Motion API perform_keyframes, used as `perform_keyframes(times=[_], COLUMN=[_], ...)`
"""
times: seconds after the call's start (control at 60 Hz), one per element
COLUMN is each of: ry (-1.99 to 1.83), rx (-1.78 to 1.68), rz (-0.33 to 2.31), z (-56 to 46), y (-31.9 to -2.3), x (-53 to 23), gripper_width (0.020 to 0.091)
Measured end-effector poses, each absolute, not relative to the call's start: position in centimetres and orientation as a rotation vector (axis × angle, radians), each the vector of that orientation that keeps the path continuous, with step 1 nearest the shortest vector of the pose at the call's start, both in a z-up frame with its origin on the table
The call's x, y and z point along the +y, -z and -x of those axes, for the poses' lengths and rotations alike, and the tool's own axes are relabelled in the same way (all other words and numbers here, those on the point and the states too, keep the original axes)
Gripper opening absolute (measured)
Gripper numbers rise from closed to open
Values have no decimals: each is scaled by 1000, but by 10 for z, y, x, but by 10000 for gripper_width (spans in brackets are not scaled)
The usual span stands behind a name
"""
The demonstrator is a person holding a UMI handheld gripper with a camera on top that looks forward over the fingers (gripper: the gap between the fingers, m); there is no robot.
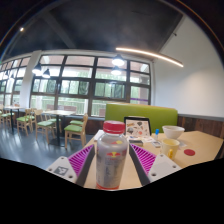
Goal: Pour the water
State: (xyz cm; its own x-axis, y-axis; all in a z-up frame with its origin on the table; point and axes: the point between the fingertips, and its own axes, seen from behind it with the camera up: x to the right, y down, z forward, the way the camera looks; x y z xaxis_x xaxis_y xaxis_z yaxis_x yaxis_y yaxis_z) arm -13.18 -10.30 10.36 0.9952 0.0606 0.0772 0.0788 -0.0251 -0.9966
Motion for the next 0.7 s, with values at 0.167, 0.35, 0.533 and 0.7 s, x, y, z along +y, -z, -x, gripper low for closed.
perform_keyframes(times=[0.167,0.35,0.533,0.7], ry=[116,65,-118,-490], rx=[-100,-132,-24,323], rz=[1578,1615,1658,1604], z=[126,134,120,68], y=[-97,-98,-109,-145], x=[-76,-69,-56,-24], gripper_width=[451,356,354,354])
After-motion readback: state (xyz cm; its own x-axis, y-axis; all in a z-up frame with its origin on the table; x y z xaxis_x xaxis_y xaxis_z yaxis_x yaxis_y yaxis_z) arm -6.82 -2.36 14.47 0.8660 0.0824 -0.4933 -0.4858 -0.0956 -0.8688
